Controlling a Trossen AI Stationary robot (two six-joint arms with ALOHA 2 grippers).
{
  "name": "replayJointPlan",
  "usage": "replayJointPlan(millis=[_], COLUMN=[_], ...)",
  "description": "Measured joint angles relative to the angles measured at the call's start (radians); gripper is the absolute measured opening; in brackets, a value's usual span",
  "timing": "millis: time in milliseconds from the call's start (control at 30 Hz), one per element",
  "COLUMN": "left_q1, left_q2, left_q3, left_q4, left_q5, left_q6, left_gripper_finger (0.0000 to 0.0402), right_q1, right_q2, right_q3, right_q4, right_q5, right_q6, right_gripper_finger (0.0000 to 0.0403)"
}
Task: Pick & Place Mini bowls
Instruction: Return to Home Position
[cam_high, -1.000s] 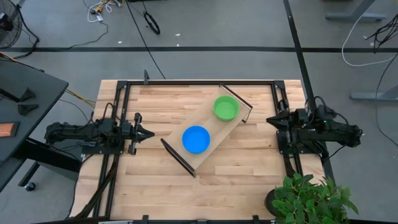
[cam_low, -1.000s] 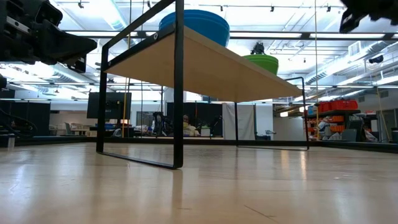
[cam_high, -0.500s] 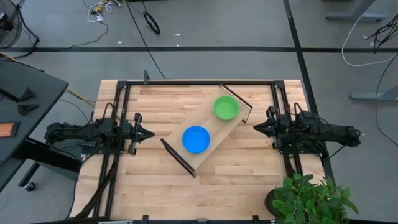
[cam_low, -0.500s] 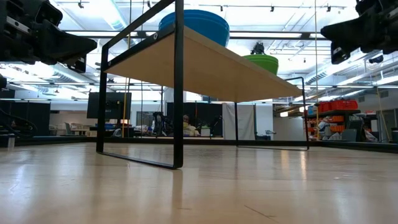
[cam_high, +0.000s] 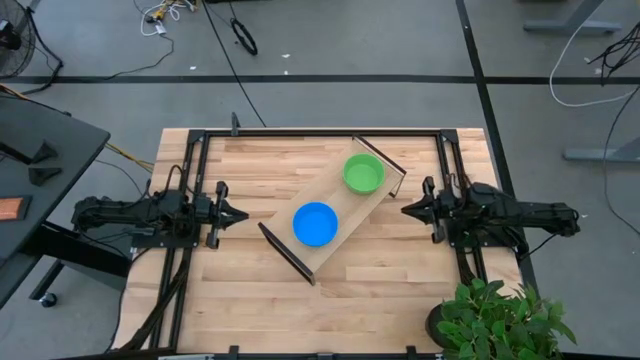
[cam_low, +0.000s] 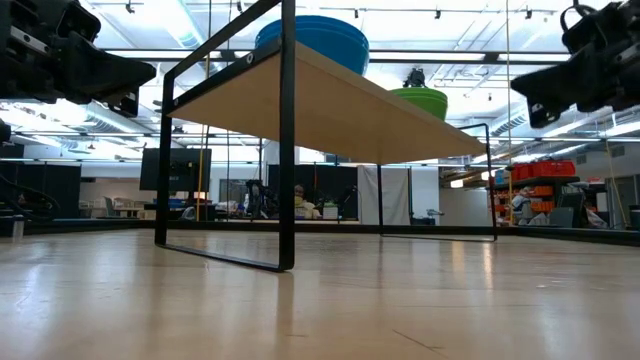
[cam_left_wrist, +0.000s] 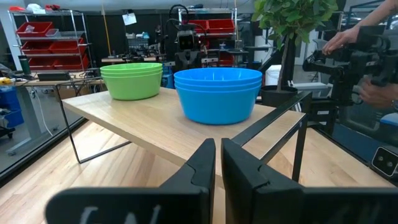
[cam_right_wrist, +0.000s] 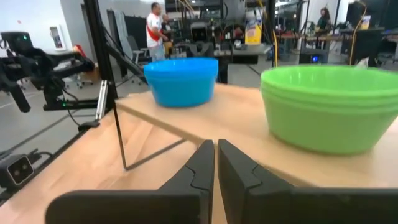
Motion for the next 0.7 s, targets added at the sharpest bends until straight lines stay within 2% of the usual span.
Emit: replayJointPlan(millis=[200,367,700], left_q1=[0.000,0.000,0.000], left_q2=[0.000,0.000,0.000], left_q3=[0.000,0.000,0.000], left_q4=[0.000,0.000,0.000], left_q5=[0.000,0.000,0.000], left_q6=[0.000,0.000,0.000], left_gripper_finger=[0.0032,0.0032,0.0032], right_q1=[0.000,0.000,0.001], right_q2=[0.000,0.000,0.000], right_q3=[-0.014,-0.051,-0.051], right_q4=[0.012,0.110,0.109], right_q5=[0.007,0.010,0.027], right_q6=[0.003,-0.013,-0.026], right_gripper_finger=[0.0023,0.0023,0.0023])
